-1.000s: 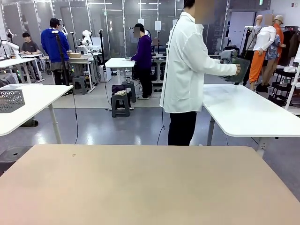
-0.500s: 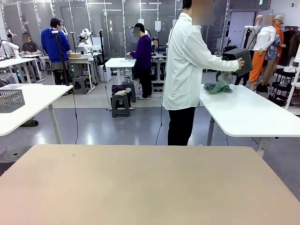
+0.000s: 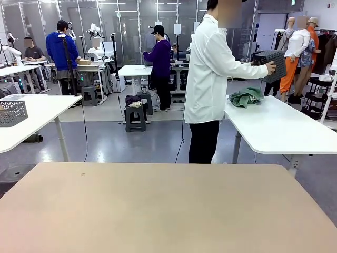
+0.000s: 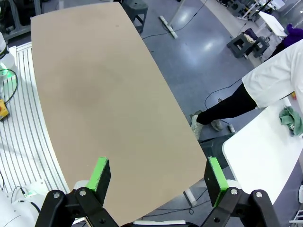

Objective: Fold the towels and place them in the basket.
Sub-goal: When a person lays out a Towel with hook on the table, fold it in half twice.

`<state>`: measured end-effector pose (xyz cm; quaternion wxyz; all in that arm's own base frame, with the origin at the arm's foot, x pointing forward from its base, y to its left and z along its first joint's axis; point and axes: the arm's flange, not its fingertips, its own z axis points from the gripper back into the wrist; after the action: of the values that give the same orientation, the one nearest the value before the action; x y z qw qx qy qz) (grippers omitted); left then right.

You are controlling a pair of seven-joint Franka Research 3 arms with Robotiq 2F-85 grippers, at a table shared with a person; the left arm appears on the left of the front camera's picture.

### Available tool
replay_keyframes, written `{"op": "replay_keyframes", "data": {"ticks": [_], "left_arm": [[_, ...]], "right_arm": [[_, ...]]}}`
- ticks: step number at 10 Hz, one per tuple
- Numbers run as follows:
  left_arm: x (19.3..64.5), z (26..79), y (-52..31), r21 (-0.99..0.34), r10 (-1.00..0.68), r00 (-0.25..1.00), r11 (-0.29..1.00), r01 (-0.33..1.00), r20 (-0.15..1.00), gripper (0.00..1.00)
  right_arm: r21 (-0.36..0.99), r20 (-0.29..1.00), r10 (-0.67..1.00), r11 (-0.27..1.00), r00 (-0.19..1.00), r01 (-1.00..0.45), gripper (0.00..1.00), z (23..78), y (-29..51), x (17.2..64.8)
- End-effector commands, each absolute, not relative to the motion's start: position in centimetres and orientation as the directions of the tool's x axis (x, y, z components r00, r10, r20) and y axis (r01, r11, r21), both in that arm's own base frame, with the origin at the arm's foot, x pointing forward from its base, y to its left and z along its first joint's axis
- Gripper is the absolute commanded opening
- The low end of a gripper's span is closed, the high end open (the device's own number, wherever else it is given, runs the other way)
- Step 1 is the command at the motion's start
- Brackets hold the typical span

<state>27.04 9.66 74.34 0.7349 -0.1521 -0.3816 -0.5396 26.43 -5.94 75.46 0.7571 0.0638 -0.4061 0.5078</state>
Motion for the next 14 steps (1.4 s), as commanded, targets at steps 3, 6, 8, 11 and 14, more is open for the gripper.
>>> {"op": "replay_keyframes", "data": {"ticks": [3, 6, 8, 11, 14], "left_arm": [[27.3, 74.4, 9.7, 0.143, -0.660, 0.157, 0.378, 0.915, 0.735, 1.00], [26.8, 75.7, 11.2, 0.073, -0.624, 0.254, 0.449, 0.891, 0.739, 1.00], [26.5, 76.5, 12.7, 0.067, -0.604, 0.283, 0.490, 0.869, 0.745, 1.00], [25.1, 77.9, 14.3, 0.058, -0.595, 0.313, 0.521, 0.851, 0.741, 1.00], [24.1, 78.7, 14.7, 0.055, -0.583, 0.341, 0.554, 0.830, 0.737, 1.00]], "right_arm": [[-0.291, 0.672, 0.713, 0.505, 0.203, -0.813, 1.00, 75.5, -6.1, 26.5], [-0.227, 0.673, 0.673, 0.583, 0.306, -0.781, 1.00, 76.4, -7.8, 25.7], [-0.213, 0.690, 0.635, 0.638, 0.348, -0.740, 1.00, 77.6, -9.0, 24.8], [-0.198, 0.709, 0.599, 0.677, 0.373, -0.709, 1.00, 79.2, -10.3, 23.3], [-0.181, 0.703, 0.591, 0.687, 0.396, -0.704, 1.00, 79.4, -10.6, 23.0]]}}
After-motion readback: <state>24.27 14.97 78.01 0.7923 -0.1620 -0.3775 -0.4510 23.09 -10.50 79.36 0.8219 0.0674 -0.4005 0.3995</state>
